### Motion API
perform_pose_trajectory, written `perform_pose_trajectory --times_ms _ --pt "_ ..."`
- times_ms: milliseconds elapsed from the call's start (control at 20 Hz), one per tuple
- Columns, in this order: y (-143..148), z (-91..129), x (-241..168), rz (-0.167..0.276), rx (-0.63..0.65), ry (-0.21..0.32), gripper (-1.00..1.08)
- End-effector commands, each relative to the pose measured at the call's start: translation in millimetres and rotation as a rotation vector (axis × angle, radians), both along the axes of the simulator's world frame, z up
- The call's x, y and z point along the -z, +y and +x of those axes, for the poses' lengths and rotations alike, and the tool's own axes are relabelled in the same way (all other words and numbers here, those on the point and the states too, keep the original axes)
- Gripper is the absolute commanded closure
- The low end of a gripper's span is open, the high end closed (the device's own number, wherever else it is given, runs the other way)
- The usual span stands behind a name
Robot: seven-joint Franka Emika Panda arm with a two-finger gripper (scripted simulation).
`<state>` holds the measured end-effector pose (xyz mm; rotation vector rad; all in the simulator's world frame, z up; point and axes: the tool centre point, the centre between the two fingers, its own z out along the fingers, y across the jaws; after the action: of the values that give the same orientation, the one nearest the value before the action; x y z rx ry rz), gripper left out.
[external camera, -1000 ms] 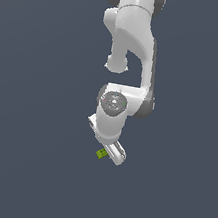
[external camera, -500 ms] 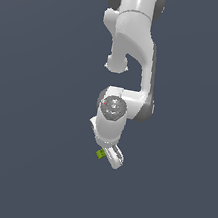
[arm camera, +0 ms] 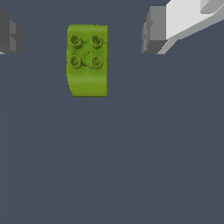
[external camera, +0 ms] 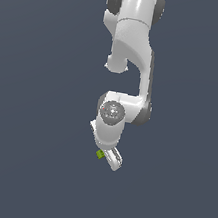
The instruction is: Pick up the object and move it to a goal position.
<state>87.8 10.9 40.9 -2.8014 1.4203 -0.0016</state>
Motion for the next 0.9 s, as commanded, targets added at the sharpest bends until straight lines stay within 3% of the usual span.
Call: perform_pose_trajectory --times_ms 0,400,450,850 --pt "-0.3 -1.0 14.5 0.000 0.002 0.001 -0.92" --pt "0.1 0.3 28.5 0.000 0.002 0.001 -0.92" --pt "0.1 0.3 28.5 0.000 0.002 0.001 1.08" --pt "0.1 0.3 28.5 0.000 0.002 0.001 1.08"
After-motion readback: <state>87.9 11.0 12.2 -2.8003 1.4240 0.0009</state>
